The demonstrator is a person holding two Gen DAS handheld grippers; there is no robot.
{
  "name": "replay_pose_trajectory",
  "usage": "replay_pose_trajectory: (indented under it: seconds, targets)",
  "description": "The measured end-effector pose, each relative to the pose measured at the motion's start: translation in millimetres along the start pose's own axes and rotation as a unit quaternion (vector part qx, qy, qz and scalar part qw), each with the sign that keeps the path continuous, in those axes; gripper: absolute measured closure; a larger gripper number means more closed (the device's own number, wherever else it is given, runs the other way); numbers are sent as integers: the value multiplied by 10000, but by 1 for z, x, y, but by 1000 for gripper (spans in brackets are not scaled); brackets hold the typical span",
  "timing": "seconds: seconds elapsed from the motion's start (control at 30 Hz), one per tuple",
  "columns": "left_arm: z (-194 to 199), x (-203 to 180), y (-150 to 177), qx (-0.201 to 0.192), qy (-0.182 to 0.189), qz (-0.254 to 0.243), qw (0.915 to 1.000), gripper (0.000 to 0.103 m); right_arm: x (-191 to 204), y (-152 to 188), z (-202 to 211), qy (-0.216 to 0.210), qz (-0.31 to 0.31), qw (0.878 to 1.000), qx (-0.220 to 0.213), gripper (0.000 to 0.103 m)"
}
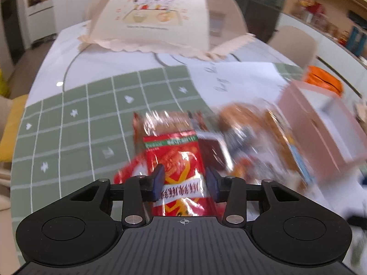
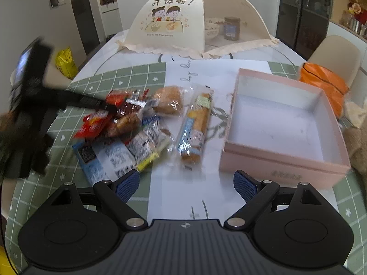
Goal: Organize snacks
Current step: 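Grasp the red snack bag with the left tool while the right tool grasps a wrapped biscuit packet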
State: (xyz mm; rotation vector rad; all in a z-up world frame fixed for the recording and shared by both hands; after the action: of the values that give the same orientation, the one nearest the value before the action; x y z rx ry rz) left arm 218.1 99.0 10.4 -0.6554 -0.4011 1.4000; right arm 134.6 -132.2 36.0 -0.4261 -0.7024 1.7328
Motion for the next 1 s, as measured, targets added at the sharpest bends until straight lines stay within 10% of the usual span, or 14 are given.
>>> replay_pose_trajectory:
  seconds: [0.23, 0.43, 0.63, 0.9, 1.0]
  targets:
    - [11, 9, 22, 49, -257, 92, 9996, 54, 1, 0, -19, -173, -248, 9995, 27, 13]
    - [-13, 28, 12, 343, 4, 1177, 9925, 42, 11, 13, -21, -239, -163, 9995, 89, 13]
    - [-33, -4, 5, 473, -361, 367, 9976, 38, 13, 28, -17, -208, -97, 9996, 189, 13]
    - [26, 16, 29, -92, -63, 1038, 9945, 84, 15, -7, 1, -221, 342, 9990, -193, 13]
    - [55, 28, 50, -156, 224, 1498, 9883, 85, 29, -50, -13, -308, 550, 9973, -374, 13]
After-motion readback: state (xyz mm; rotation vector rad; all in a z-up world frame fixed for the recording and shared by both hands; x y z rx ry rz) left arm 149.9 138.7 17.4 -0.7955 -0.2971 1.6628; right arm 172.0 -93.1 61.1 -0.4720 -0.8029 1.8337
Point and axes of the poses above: each gripper's, at about its wrist camera, not at the fingertips, and z roughly against the way its jaws point, x to its left, y to its underside, the point moved 6 cm from there along -z, roughly the way its jaws point
